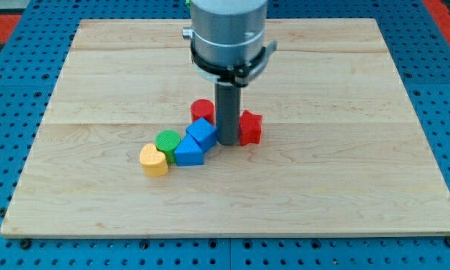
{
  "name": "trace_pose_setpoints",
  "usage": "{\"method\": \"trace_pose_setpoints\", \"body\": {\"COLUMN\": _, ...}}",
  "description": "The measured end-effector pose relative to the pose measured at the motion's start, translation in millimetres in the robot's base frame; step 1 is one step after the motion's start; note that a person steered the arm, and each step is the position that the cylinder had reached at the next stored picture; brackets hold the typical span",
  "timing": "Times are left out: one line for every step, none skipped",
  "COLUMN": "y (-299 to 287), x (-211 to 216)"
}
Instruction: Push the yellow heart to the group of blocks
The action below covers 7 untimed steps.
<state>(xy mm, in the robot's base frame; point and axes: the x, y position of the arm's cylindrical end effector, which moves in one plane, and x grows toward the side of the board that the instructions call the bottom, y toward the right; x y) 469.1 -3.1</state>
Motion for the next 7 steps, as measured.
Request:
{"method": "trace_pose_setpoints", "body": {"y": 27.3, "x": 37.3}}
{"method": "trace_pose_setpoints", "body": {"y": 33.6, "x": 92.9}}
{"method": "trace_pose_setpoints", "body": {"y": -1.3, "x": 134.6}}
{"method": "trace_pose_setpoints", "body": {"y": -63.1, "x": 136.0}}
{"method": "trace_pose_setpoints", "body": {"y": -79.9, "x": 87.8}}
{"method": "trace_pose_setpoints", "body": {"y": -62.8, "x": 50.6}}
{"method": "trace_pose_setpoints", "body": {"y": -50.7, "x": 10.3}}
